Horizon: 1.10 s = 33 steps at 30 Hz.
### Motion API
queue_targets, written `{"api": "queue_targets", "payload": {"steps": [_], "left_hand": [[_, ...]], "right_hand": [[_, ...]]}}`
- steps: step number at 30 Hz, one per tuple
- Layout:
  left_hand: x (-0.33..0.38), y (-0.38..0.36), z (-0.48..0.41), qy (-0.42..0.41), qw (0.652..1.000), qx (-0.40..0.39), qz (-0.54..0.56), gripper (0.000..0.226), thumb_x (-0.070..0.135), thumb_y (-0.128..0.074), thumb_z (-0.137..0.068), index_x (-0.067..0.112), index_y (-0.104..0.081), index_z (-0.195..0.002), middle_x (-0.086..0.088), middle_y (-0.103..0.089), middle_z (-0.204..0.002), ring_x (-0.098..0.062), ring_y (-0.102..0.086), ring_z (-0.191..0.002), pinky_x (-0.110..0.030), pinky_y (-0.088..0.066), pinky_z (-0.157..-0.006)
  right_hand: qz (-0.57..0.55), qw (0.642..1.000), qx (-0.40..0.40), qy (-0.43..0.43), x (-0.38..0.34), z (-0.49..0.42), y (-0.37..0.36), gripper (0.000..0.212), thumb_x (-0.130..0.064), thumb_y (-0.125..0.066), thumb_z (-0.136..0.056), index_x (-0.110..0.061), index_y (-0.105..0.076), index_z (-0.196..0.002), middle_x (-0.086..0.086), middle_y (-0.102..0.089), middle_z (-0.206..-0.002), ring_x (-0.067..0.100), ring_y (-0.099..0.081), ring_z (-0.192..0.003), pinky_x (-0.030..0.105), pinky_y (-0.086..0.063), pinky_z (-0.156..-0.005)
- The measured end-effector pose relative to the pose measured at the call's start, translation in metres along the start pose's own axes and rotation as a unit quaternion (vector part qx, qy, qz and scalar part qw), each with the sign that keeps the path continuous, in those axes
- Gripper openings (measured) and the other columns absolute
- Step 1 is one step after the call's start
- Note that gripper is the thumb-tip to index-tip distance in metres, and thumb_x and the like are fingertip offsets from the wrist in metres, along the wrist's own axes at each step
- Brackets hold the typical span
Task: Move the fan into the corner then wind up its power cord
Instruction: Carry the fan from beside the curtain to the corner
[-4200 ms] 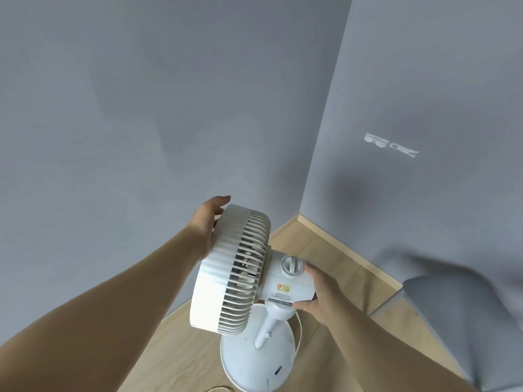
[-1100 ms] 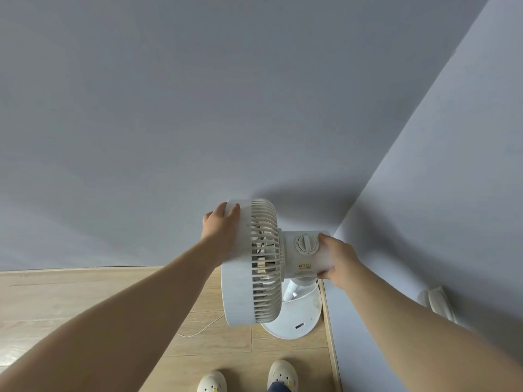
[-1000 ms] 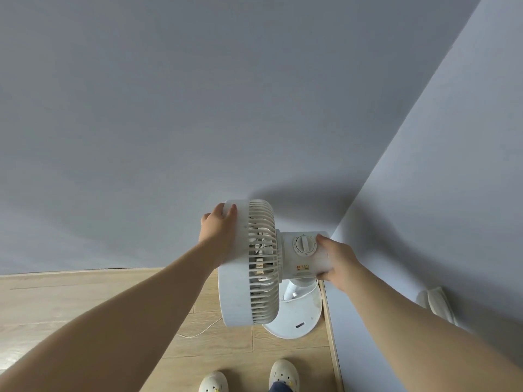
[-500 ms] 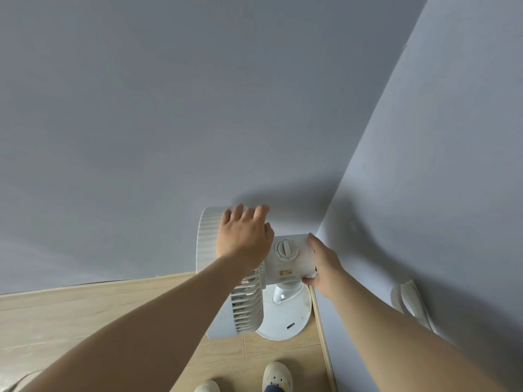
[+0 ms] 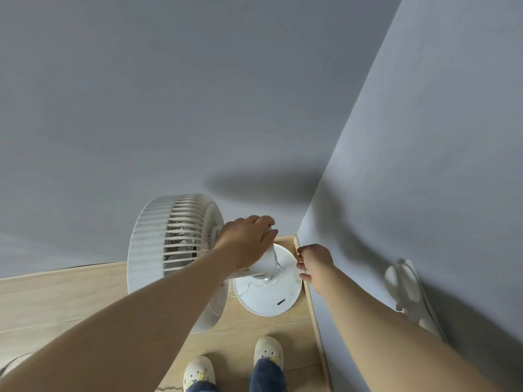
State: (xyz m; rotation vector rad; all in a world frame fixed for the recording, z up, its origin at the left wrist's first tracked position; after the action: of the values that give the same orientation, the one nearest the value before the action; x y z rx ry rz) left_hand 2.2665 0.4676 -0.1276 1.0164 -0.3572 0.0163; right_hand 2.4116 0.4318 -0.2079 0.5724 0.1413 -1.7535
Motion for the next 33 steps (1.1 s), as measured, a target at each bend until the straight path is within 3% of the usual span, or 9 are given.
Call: {"api": "queue_targets", "payload": {"steps": [3, 6, 11, 16, 21, 25, 27, 31, 33], "left_hand": [[-0.006, -0.003, -0.006, 0.042, 0.997, 0.034, 0.048, 0.034, 0.031, -0.029, -0.098, 0.028, -0.058, -0.114, 0.004, -0.066, -0.116, -0.022, -0.06, -0.104, -0.036, -0.048, -0.089], [-0.008, -0.003, -0.011, 0.051, 0.995, 0.045, 0.066, 0.032, 0.028, -0.031, -0.095, 0.025, -0.061, -0.108, 0.003, -0.068, -0.107, -0.022, -0.061, -0.097, -0.035, -0.05, -0.085], [-0.016, -0.003, -0.021, 0.075, 0.99, 0.047, 0.107, 0.03, 0.028, -0.035, -0.092, 0.026, -0.063, -0.102, 0.007, -0.067, -0.095, -0.021, -0.06, -0.093, -0.031, -0.047, -0.076], [-0.018, -0.007, -0.026, 0.079, 0.989, 0.074, 0.096, 0.027, 0.03, -0.037, -0.091, 0.028, -0.063, -0.098, 0.009, -0.064, -0.088, -0.019, -0.058, -0.087, -0.026, -0.039, -0.069], [-0.018, -0.008, -0.024, 0.075, 0.988, 0.078, 0.111, 0.025, 0.03, -0.038, -0.09, 0.027, -0.063, -0.094, 0.006, -0.067, -0.087, -0.021, -0.06, -0.086, -0.03, -0.047, -0.073], [-0.016, -0.007, -0.024, 0.076, 0.99, 0.075, 0.096, 0.025, 0.03, -0.037, -0.091, 0.026, -0.061, -0.095, 0.006, -0.066, -0.086, -0.02, -0.06, -0.084, -0.03, -0.047, -0.071], [-0.014, -0.005, -0.024, 0.074, 0.99, 0.071, 0.095, 0.024, 0.03, -0.037, -0.091, 0.026, -0.06, -0.094, 0.006, -0.065, -0.084, -0.021, -0.06, -0.083, -0.031, -0.047, -0.07], [-0.012, -0.004, -0.016, 0.067, 0.992, 0.057, 0.092, 0.025, 0.03, -0.035, -0.093, 0.023, -0.059, -0.095, 0.003, -0.065, -0.09, -0.021, -0.06, -0.085, -0.033, -0.047, -0.072], [-0.013, -0.005, -0.015, 0.059, 0.994, 0.028, 0.085, 0.027, 0.029, -0.033, -0.095, 0.021, -0.059, -0.1, 0.001, -0.065, -0.096, -0.022, -0.06, -0.089, -0.034, -0.047, -0.075]], "right_hand": [[0.079, 0.997, 0.0, 0.004, 0.01, -0.021, -0.015, 0.025, -0.006, -0.044, -0.095, -0.004, -0.062, -0.112, 0.013, -0.054, -0.096, 0.029, -0.051, -0.086, 0.04, -0.05, -0.082], [0.151, 0.988, -0.008, 0.017, 0.019, -0.036, -0.027, 0.033, -0.005, -0.041, -0.096, -0.002, -0.059, -0.124, 0.015, -0.059, -0.108, 0.028, -0.05, -0.09, 0.042, -0.049, -0.089], [0.314, 0.944, -0.074, 0.062, 0.04, -0.063, -0.05, 0.052, -0.007, -0.03, -0.096, -0.018, -0.033, -0.147, 0.008, -0.039, -0.149, 0.031, -0.04, -0.133, 0.037, -0.042, -0.096], [0.393, 0.905, -0.134, 0.093, 0.069, -0.104, -0.072, 0.05, -0.016, -0.035, -0.083, -0.011, -0.046, -0.132, 0.013, -0.059, -0.121, 0.028, -0.048, -0.098, 0.039, -0.044, -0.085], [0.435, 0.893, -0.066, 0.088, 0.049, -0.08, -0.055, 0.03, -0.022, -0.042, -0.097, -0.003, -0.055, -0.117, 0.014, -0.063, -0.113, 0.029, -0.059, -0.098, 0.025, -0.04, -0.071], [0.373, 0.924, -0.064, 0.044, 0.038, -0.069, -0.047, 0.018, -0.025, -0.048, -0.095, -0.008, -0.047, -0.095, 0.009, -0.057, -0.083, 0.017, -0.057, -0.062, 0.027, -0.049, -0.062], [0.302, 0.951, -0.061, -0.013, 0.034, -0.066, -0.041, 0.017, -0.022, -0.051, -0.093, -0.006, -0.047, -0.093, 0.008, -0.051, -0.076, 0.015, -0.048, -0.057, 0.033, -0.054, -0.07], [0.231, 0.967, -0.058, -0.092, 0.021, -0.041, -0.031, 0.018, -0.022, -0.052, -0.091, -0.005, -0.052, -0.092, 0.007, -0.041, -0.062, 0.016, -0.04, -0.049, 0.026, -0.047, -0.049], [0.226, 0.968, -0.051, -0.097, 0.015, -0.03, -0.026, 0.018, -0.019, -0.05, -0.092, -0.004, -0.052, -0.082, 0.009, -0.042, -0.061, 0.018, -0.04, -0.05, 0.025, -0.044, -0.05]]}}
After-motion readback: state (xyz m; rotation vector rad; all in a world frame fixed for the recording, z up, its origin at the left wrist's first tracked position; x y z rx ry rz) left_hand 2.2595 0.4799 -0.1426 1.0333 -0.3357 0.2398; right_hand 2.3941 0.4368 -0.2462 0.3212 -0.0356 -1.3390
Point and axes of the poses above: each hand's wrist, its own z-axis away from the middle knuckle, its own y-axis out of the back of the hand, x = y × z, the point moved 2 cm from there along -z, towards the middle knuckle
